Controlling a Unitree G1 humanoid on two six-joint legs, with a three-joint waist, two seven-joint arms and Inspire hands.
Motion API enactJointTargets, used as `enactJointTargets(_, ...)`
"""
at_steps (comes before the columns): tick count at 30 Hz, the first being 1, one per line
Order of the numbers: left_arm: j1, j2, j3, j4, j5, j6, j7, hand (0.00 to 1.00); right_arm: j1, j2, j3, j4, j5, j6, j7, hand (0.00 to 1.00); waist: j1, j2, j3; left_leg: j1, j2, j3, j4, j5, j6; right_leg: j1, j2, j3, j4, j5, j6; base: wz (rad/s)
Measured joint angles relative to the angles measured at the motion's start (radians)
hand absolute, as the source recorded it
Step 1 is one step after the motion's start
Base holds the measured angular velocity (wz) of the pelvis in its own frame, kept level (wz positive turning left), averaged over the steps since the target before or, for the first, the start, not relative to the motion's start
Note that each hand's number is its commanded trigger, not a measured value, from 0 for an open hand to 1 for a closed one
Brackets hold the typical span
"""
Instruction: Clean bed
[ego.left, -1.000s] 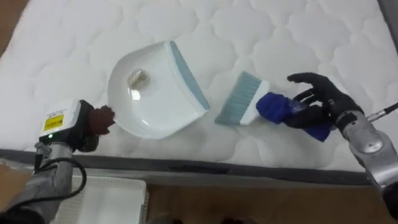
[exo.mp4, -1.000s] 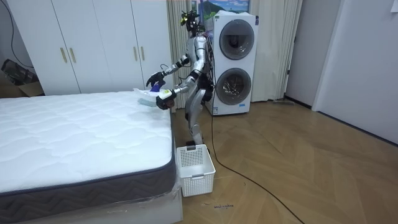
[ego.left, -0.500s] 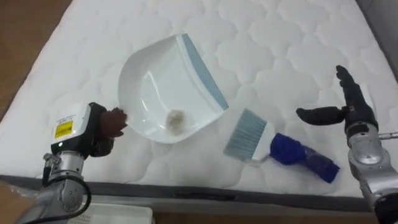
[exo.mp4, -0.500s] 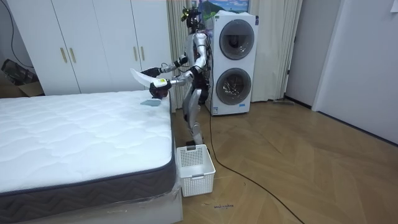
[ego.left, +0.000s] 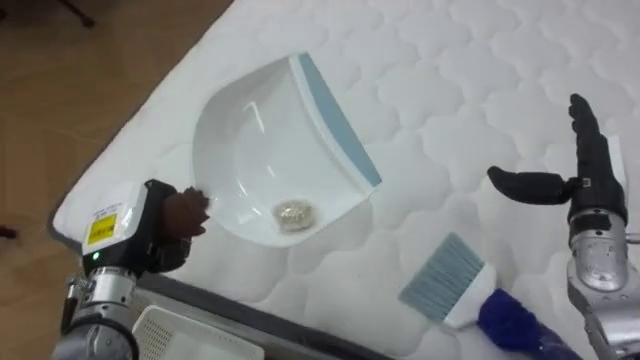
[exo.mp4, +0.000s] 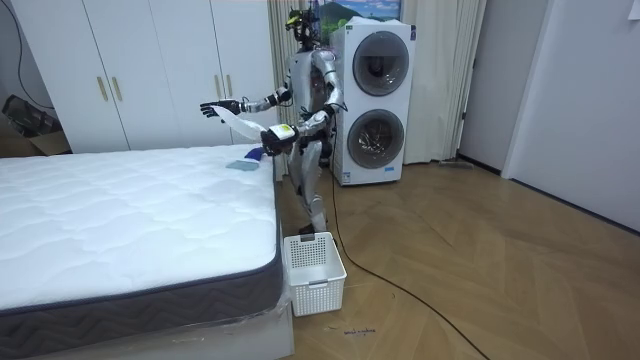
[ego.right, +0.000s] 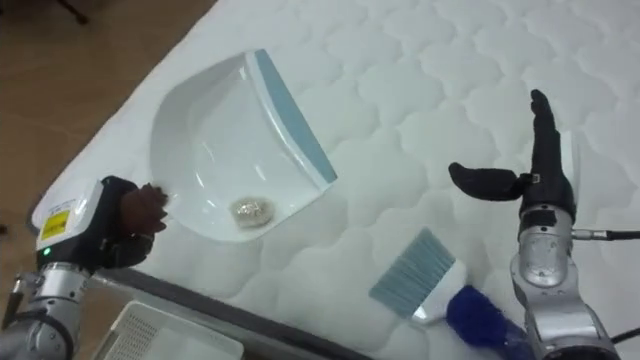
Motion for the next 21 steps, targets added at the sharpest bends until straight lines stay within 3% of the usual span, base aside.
enactJointTargets(2,0.001,-0.024,0.015,0.000,0.001,0.000,-0.001,1.00,0.013,0.035,-0.017,-0.029,-0.005,-0.008,-0.021,0.00,-0.005,-0.003,0.0011,-0.021,0.000,0.000,0.004,0.009,-0.007,0.007,-0.002,-0.051,-0.004,-0.005,-0.008,0.83)
enactJointTargets(6,0.001,-0.035,0.022,-0.003,0.000,-0.001,-0.001,1.00,0.025,0.053,-0.029,-0.036,-0.036,-0.022,-0.050,0.00,-0.008,-0.012,0.0029,-0.048,0.000,0.034,0.004,0.032,-0.008,0.030,-0.007,-0.084,-0.016,-0.028,-0.018,0.83)
enactJointTargets(7,0.001,-0.036,0.027,-0.003,0.000,-0.001,-0.001,1.00,0.025,0.053,-0.030,-0.036,-0.035,-0.023,-0.052,0.00,-0.008,-0.014,0.0042,-0.060,0.002,0.073,0.005,0.045,-0.002,0.036,-0.011,-0.114,-0.013,-0.033,-0.019,1.10)
enactJointTargets(9,0.001,-0.036,0.031,-0.002,-0.009,-0.004,0.000,1.00,0.037,0.054,-0.033,-0.041,-0.031,-0.036,-0.058,0.00,-0.016,-0.017,0.0059,-0.071,0.040,0.204,-0.002,0.063,0.018,0.056,-0.027,-0.181,-0.017,-0.043,-0.019,1.06)
enactJointTargets(10,0.001,-0.037,0.035,-0.002,-0.016,-0.007,0.000,1.00,0.046,0.055,-0.037,-0.043,-0.032,-0.053,-0.057,0.00,-0.025,-0.020,0.0070,-0.070,0.062,0.310,-0.012,0.077,0.039,0.063,-0.033,-0.218,-0.016,-0.052,-0.018,1.15)
enactJointTargets(11,0.001,-0.038,0.041,-0.002,-0.018,-0.010,0.000,1.00,0.051,0.055,-0.041,-0.043,-0.032,-0.066,-0.057,0.00,-0.025,-0.020,0.0075,-0.077,0.071,0.365,-0.024,0.091,0.052,0.061,-0.037,-0.250,-0.014,-0.058,-0.019,1.07)
enactJointTargets(14,0.001,-0.038,0.049,-0.002,-0.018,-0.011,-0.001,1.00,0.052,0.055,-0.040,-0.043,-0.032,-0.085,-0.056,0.00,-0.018,-0.020,0.0074,-0.095,0.054,0.368,-0.059,0.131,0.057,0.046,-0.045,-0.307,-0.023,-0.061,-0.024,0.75)
enactJointTargets(16,0.001,-0.041,0.048,-0.002,-0.019,-0.011,-0.004,1.00,0.053,0.056,-0.033,-0.043,-0.031,-0.086,-0.056,0.00,-0.002,-0.018,0.0071,-0.107,0.051,0.384,-0.087,0.158,0.067,0.047,-0.050,-0.368,-0.030,-0.063,-0.027,0.72)
enactJointTargets(19,0.001,-0.052,0.048,0.000,-0.018,-0.011,-0.004,1.00,0.053,0.056,-0.019,-0.043,-0.033,-0.087,-0.055,0.00,0.031,-0.018,0.0070,-0.107,0.047,0.383,-0.088,0.160,0.067,0.065,-0.044,-0.397,-0.034,-0.064,-0.027,0.44)
enactJointTargets(21,0.001,-0.065,0.048,0.009,-0.019,-0.011,-0.004,1.00,0.055,0.056,-0.015,-0.043,-0.033,-0.088,-0.056,0.00,0.032,-0.017,0.0072,-0.107,0.037,0.384,-0.099,0.171,0.072,0.081,-0.047,-0.441,-0.043,-0.066,-0.024,0.56)
